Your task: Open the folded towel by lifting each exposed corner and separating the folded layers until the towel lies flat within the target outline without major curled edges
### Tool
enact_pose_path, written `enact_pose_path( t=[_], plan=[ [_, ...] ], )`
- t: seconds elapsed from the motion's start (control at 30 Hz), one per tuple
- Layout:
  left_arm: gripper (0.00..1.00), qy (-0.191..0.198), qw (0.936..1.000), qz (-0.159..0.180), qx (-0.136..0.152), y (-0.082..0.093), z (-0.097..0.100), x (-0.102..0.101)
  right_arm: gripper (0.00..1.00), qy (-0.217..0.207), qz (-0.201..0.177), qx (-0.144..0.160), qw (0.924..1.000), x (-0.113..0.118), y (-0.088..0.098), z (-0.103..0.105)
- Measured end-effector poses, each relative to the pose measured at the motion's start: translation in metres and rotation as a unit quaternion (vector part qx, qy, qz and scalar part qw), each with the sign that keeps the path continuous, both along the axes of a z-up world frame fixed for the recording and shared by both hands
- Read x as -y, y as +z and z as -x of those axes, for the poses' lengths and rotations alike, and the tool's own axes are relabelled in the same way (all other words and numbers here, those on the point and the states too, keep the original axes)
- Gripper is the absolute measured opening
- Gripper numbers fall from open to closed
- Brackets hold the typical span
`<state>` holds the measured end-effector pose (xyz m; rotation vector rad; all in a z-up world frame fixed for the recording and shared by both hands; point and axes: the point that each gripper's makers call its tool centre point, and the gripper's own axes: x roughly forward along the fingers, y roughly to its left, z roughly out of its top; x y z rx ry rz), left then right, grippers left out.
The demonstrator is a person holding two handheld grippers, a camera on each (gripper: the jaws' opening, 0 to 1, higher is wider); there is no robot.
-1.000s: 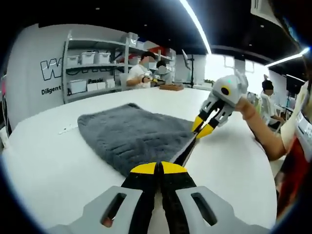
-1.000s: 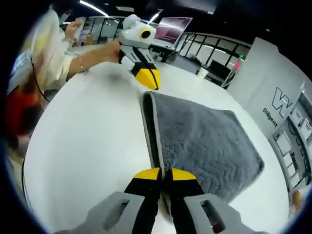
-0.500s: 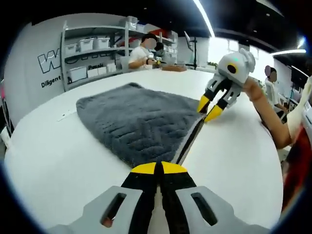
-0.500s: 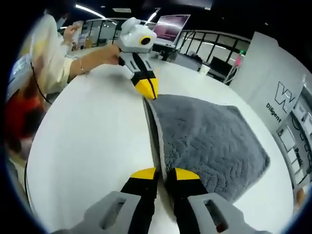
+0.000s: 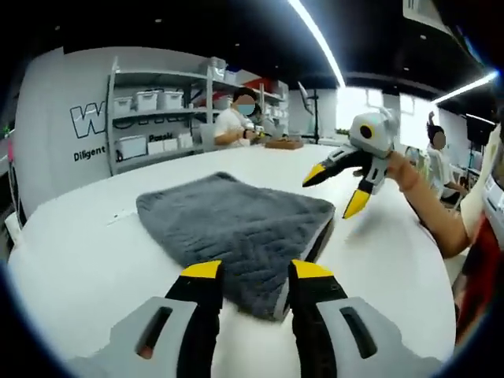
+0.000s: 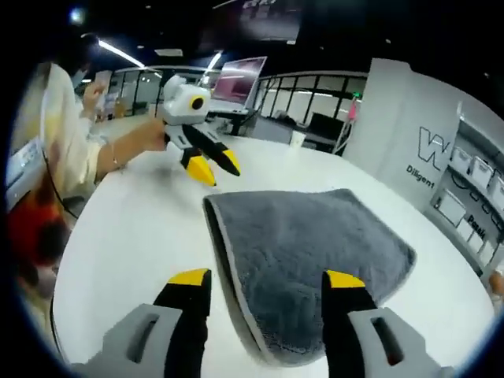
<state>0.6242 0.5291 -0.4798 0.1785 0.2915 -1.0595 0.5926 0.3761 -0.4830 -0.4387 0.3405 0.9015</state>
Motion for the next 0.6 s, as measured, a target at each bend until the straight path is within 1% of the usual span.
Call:
enact_pose_path(
  t=[0.07, 0.1, 0.17, 0.2, 0.27, 0.3, 0.37, 0.43, 0.47, 0.53, 0.6],
  plan=[
    [0.47, 0.003, 1.0, 0.001, -0.002, 0.0, -0.001, -0.001, 0.8, -0.011, -0.005, 0.0, 0.9999, 0.004, 0.001, -0.003],
    [0.53, 0.004, 1.0, 0.0, -0.002, -0.001, -0.002, -0.001, 0.88, -0.014, -0.004, -0.001, 0.9999, 0.004, 0.0, -0.003],
    [0.65, 0.01, 0.9999, -0.009, -0.003, -0.004, -0.004, -0.002, 0.98, -0.034, -0.003, -0.013, 0.9993, 0.009, -0.003, -0.006],
    [0.75, 0.014, 0.9998, -0.015, -0.006, -0.006, -0.005, -0.003, 0.99, -0.051, 0.002, -0.026, 0.9984, 0.014, -0.007, -0.008],
    [0.9, 0.02, 0.9993, -0.029, -0.012, -0.012, -0.007, -0.004, 0.99, -0.066, 0.002, -0.03, 0.9974, 0.019, -0.008, -0.011],
    [0.93, 0.023, 0.9991, -0.033, -0.013, -0.014, -0.008, -0.005, 0.99, -0.067, 0.002, -0.029, 0.9973, 0.02, -0.008, -0.013],
    [0.93, 0.023, 0.9984, -0.049, -0.017, -0.019, -0.007, -0.006, 0.99, -0.089, -0.003, -0.04, 0.9952, 0.026, -0.01, -0.016],
    [0.95, 0.023, 0.9978, -0.057, -0.025, -0.023, -0.006, -0.006, 0.99, -0.105, -0.02, -0.033, 0.9938, 0.03, -0.004, -0.02],
    [1.0, 0.023, 0.9977, -0.058, -0.027, -0.023, -0.005, -0.005, 0.99, -0.11, -0.028, -0.027, 0.9931, 0.032, -0.001, -0.021],
    [1.0, 0.024, 0.9977, -0.057, -0.029, -0.024, -0.005, -0.005, 0.99, -0.122, -0.037, -0.022, 0.9916, 0.037, 0.002, -0.024],
    [1.0, 0.025, 0.9976, -0.056, -0.03, -0.024, -0.005, -0.005, 0.98, -0.137, -0.04, -0.027, 0.9894, 0.042, 0.001, -0.026]
  ],
)
